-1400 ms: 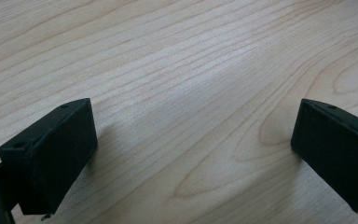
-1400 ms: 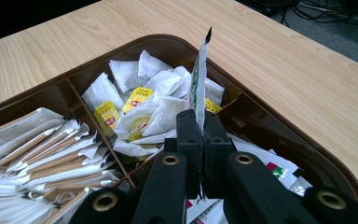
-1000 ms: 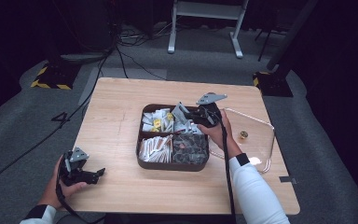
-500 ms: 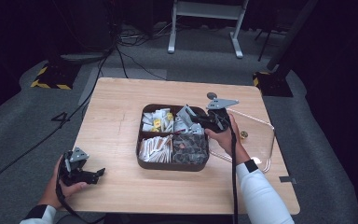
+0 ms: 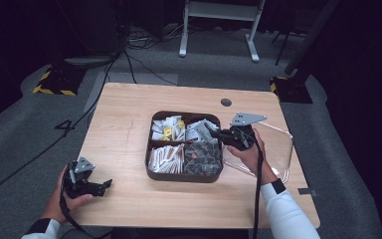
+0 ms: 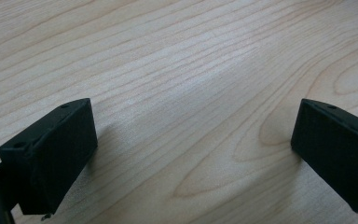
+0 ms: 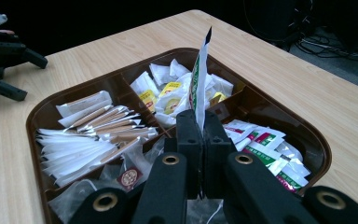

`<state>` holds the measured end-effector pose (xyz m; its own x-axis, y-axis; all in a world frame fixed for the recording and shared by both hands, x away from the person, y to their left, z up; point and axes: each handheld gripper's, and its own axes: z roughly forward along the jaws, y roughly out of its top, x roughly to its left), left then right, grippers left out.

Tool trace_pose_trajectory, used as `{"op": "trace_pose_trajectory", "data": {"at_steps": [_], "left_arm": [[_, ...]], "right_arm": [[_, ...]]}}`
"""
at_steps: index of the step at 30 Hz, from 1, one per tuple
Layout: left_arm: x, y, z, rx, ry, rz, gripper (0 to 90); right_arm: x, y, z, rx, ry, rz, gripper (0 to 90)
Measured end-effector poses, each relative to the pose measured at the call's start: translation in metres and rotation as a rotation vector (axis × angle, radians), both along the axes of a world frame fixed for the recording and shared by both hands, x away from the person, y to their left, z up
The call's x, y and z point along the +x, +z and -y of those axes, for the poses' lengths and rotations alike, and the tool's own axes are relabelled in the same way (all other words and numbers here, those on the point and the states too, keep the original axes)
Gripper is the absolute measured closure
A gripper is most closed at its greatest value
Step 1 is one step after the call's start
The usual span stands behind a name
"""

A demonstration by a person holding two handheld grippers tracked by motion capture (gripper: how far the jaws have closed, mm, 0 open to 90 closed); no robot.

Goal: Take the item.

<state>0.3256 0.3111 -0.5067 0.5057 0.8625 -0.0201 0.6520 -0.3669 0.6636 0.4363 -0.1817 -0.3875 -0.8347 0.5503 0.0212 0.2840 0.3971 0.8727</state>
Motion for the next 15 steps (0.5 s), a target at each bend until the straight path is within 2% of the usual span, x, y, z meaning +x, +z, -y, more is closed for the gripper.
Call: {"op": "trace_pose_trajectory", "data": {"at_steps": [15], "left_arm": [[0.0, 0.0, 0.0, 0.0, 0.0, 0.0, 0.5]], "right_arm": [[-0.026, 0.001, 0.009, -0.011, 0.054, 0.015, 89.1]]}}
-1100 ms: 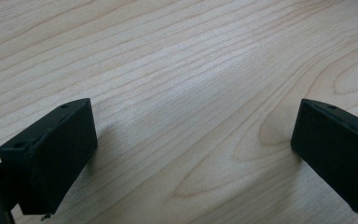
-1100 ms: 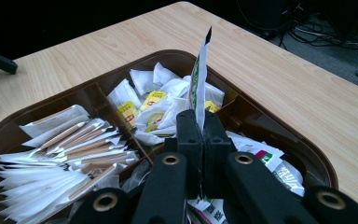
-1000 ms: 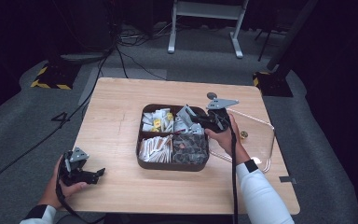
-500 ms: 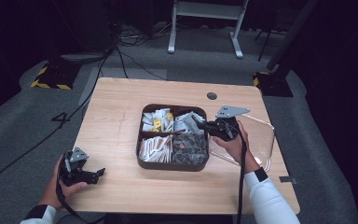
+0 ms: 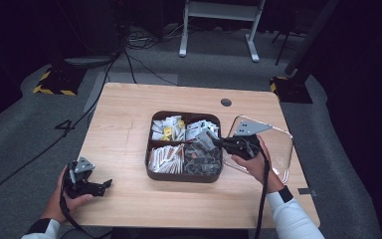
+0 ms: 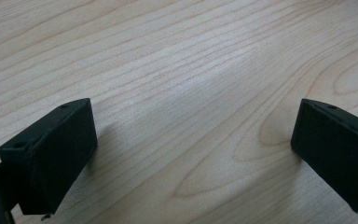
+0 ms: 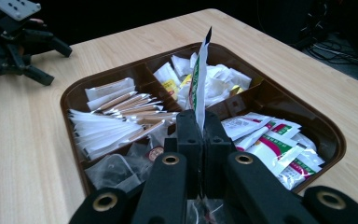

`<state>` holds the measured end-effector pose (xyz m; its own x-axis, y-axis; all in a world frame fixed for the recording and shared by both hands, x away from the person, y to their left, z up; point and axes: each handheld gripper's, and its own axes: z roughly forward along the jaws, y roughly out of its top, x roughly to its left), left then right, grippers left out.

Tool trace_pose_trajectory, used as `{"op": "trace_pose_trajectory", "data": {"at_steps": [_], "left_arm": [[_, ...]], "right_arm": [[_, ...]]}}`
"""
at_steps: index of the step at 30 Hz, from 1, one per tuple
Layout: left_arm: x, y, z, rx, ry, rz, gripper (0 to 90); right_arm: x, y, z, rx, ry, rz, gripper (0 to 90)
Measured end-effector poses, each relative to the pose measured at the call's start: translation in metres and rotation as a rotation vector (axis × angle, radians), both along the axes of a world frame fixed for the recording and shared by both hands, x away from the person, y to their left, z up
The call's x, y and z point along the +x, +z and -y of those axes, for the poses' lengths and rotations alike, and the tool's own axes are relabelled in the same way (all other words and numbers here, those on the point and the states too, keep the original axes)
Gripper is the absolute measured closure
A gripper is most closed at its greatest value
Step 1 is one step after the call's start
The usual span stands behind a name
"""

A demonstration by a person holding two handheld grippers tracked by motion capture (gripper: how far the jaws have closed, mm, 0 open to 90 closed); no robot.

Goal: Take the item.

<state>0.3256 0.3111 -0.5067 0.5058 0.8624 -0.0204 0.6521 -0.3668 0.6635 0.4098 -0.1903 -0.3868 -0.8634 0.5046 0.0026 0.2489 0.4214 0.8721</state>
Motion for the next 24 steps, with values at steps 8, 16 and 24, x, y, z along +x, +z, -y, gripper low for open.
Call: {"op": "trace_pose_trajectory", "data": {"at_steps": [8, 16, 24], "left_arm": [[0.0, 0.0, 0.0, -0.001, -0.001, 0.0, 0.5], [0.0, 0.0, 0.0, 0.0, 0.0, 0.0, 0.5], [0.0, 0.0, 0.0, -0.001, 0.0, 0.0, 0.5]], "right_arm": [[-0.013, -0.002, 0.002, -0.006, 0.027, 0.0, 89.0], [-0.03, -0.004, 0.001, -0.012, 0.065, -0.002, 89.0], [-0.043, -0.005, -0.006, -0.021, 0.114, -0.005, 89.0]]}}
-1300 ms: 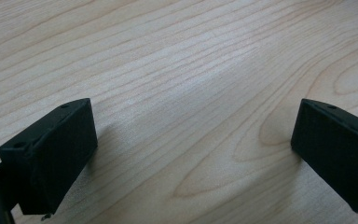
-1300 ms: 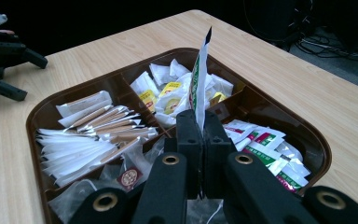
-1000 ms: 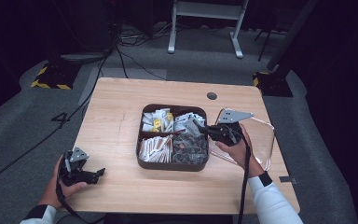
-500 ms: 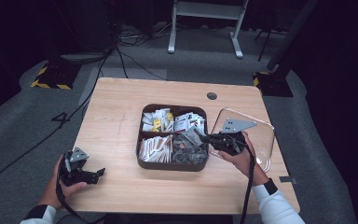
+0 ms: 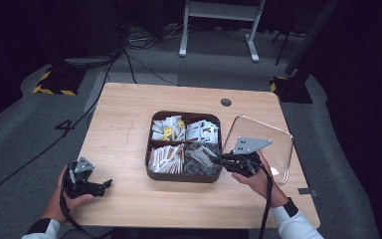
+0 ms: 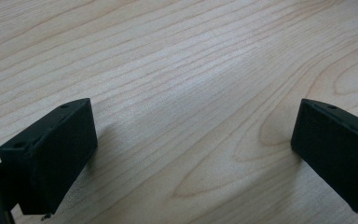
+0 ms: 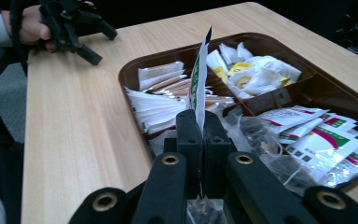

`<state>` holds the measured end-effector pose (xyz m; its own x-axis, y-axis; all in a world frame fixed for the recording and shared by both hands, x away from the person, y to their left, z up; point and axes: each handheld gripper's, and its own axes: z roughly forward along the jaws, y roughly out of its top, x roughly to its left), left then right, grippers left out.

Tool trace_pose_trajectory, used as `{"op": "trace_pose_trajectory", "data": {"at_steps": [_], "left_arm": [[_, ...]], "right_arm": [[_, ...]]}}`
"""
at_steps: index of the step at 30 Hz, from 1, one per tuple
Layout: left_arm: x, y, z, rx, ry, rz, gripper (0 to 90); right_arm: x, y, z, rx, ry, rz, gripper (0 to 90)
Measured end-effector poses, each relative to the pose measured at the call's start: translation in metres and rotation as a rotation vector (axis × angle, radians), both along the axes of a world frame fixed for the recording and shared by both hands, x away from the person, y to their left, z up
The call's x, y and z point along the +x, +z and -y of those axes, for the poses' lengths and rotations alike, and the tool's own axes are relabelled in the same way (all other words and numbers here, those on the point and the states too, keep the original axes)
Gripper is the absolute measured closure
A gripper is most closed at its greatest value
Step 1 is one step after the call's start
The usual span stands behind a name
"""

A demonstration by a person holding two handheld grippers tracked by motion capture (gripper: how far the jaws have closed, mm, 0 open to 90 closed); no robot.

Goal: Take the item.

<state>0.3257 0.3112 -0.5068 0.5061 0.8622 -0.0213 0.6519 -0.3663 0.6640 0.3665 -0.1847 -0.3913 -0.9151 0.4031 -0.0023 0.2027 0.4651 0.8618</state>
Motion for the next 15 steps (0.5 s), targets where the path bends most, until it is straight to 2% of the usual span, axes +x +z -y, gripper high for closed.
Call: {"op": "trace_pose_trajectory", "data": {"at_steps": [15], "left_arm": [[0.0, 0.0, 0.0, 0.0, 0.001, 0.0, 0.5]], "right_arm": [[-0.023, -0.008, -0.013, -0.034, 0.079, -0.014, 88.9]]}}
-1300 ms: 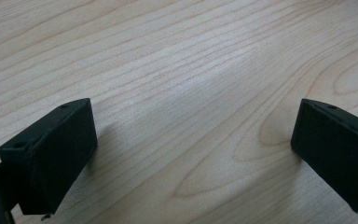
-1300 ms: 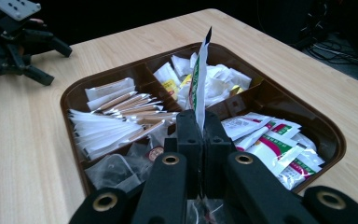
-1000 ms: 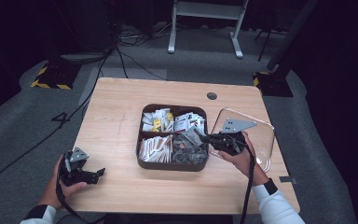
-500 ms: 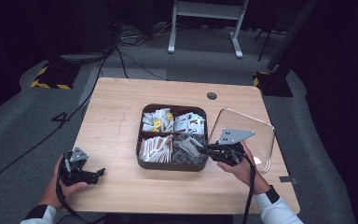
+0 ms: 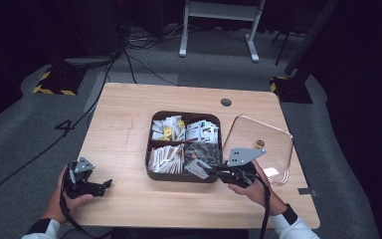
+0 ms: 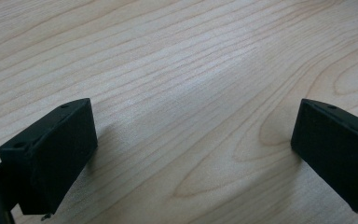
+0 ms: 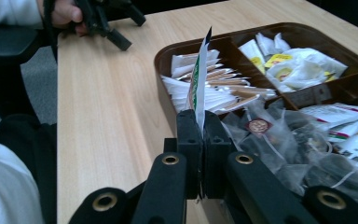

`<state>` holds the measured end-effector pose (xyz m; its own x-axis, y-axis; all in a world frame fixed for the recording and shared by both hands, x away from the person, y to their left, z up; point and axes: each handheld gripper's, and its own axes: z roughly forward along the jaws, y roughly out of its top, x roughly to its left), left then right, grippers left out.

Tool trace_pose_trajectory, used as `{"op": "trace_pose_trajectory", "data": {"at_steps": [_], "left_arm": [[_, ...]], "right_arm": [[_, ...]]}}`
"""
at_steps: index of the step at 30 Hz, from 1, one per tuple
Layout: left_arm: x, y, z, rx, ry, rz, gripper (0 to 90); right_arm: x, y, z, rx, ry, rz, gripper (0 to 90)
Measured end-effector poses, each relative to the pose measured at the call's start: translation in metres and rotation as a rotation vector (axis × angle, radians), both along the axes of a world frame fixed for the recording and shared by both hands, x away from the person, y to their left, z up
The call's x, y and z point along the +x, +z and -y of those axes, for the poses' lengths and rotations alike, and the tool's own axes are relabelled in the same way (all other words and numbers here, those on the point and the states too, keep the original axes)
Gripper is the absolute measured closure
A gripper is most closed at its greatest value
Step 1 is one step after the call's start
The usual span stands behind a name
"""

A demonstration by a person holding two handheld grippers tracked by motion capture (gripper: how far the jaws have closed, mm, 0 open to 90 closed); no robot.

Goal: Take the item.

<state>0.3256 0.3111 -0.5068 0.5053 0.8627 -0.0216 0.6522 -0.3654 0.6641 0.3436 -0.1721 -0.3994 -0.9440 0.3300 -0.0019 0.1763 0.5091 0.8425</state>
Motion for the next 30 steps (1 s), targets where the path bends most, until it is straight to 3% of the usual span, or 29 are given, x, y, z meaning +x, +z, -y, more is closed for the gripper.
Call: {"op": "trace_pose_trajectory", "data": {"at_steps": [17, 30], "left_arm": [[0.0, 0.0, 0.0, 0.0, 0.001, -0.001, 0.5], [0.0, 0.0, 0.0, 0.001, 0.001, 0.0, 0.5]], "right_arm": [[-0.027, -0.026, -0.035, -0.094, 0.148, -0.054, 88.9], [-0.035, -0.047, -0.052, -0.155, 0.207, -0.107, 88.5]]}}
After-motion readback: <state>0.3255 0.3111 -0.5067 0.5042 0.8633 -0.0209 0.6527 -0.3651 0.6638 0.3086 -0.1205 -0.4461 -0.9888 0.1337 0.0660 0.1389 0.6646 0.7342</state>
